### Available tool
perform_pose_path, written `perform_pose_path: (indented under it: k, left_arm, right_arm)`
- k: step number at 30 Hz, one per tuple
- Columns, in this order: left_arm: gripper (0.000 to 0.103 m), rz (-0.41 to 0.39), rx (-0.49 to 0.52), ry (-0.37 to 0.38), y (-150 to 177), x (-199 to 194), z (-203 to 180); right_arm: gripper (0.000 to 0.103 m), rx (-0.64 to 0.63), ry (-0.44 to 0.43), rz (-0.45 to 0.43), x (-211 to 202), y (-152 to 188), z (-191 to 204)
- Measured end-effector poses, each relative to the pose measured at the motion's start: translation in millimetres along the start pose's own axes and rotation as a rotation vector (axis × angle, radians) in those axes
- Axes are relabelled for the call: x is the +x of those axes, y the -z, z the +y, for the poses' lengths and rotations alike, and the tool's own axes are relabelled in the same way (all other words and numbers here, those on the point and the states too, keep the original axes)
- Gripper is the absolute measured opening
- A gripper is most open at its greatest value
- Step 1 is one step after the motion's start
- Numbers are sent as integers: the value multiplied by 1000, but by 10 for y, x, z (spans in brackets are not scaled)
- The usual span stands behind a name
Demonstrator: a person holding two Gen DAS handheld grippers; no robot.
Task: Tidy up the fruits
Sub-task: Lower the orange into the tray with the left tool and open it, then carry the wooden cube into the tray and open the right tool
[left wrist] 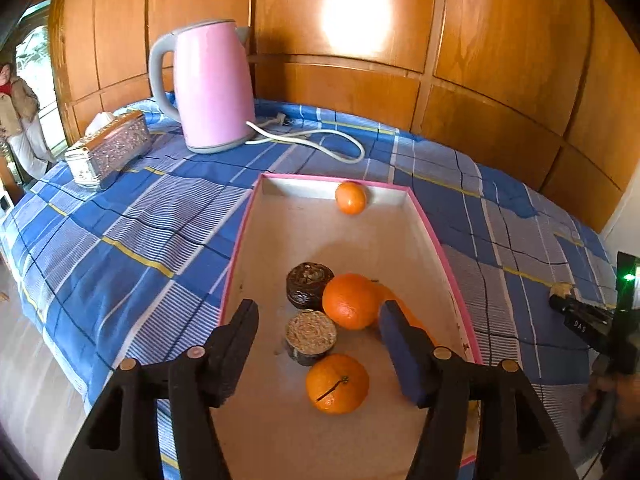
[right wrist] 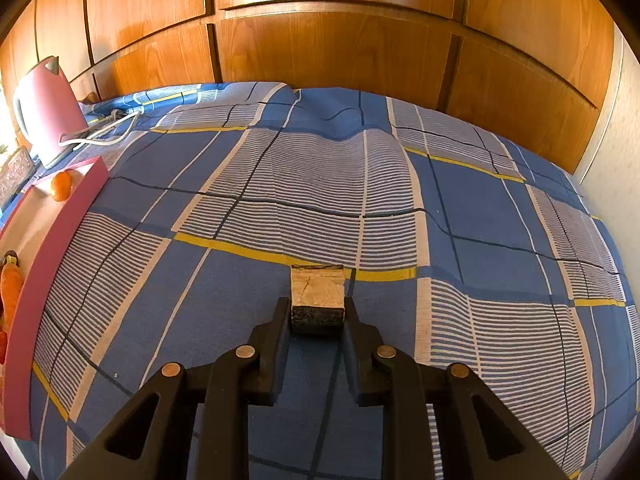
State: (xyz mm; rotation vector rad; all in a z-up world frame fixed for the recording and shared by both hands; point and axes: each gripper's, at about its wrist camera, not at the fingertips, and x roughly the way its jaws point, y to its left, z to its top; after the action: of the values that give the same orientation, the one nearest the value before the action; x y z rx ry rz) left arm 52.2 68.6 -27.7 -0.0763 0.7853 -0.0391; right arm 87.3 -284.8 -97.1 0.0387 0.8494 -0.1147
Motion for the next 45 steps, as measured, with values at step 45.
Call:
perform_pose_path:
  k: [45]
  left_arm:
    - [103, -71, -68, -84, 140, -383, 213]
  right_arm:
    - [35, -207, -364, -87, -762, -44, 1865]
